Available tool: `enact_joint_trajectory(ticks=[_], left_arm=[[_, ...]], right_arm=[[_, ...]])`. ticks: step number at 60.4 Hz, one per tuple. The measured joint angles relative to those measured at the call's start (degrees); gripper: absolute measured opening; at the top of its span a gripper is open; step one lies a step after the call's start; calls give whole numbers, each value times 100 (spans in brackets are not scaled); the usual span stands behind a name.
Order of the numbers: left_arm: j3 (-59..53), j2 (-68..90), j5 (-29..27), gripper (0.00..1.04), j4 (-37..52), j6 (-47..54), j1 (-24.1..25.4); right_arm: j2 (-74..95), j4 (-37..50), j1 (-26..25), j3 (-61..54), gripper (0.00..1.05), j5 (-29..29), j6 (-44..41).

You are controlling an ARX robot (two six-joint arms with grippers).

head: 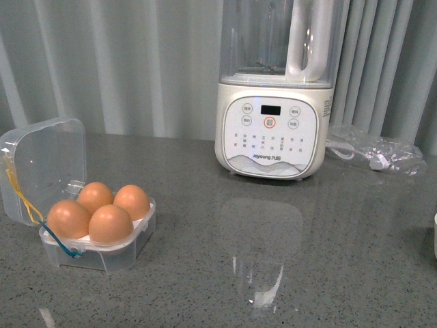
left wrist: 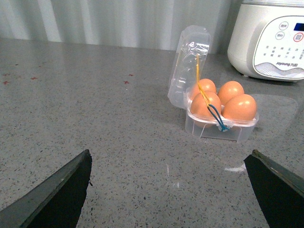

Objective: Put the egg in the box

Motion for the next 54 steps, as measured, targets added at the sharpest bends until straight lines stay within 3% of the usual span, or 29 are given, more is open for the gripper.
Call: enact_joint_trajectory(ticks=[15, 17, 21, 26, 36, 43, 54], left_arm=[[2, 2, 0, 98, -2, 0, 0], [92, 164, -229, 98, -304, -81, -76], [682, 1014, -922, 98, -1742, -380, -334], [1023, 1633, -988, 98, -2514, -529, -442], [1397, 1792, -605, 98, -2326, -605, -308], [1744, 2149, 122, 98, -1746, -531, 223], [2518, 3762, 2013, 98, -376, -356, 1646]], right_arm=[[0, 0, -2, 0, 82, 0, -2], [0, 0, 0, 0, 87, 0, 0], [0, 0, -2, 0, 99, 0, 0], [0, 0, 0, 0, 97, 0, 9], [-2, 0, 0, 0, 98, 2, 7], [0, -2, 0, 0, 98, 0, 7], [-2, -2, 0, 0, 98, 2, 7]])
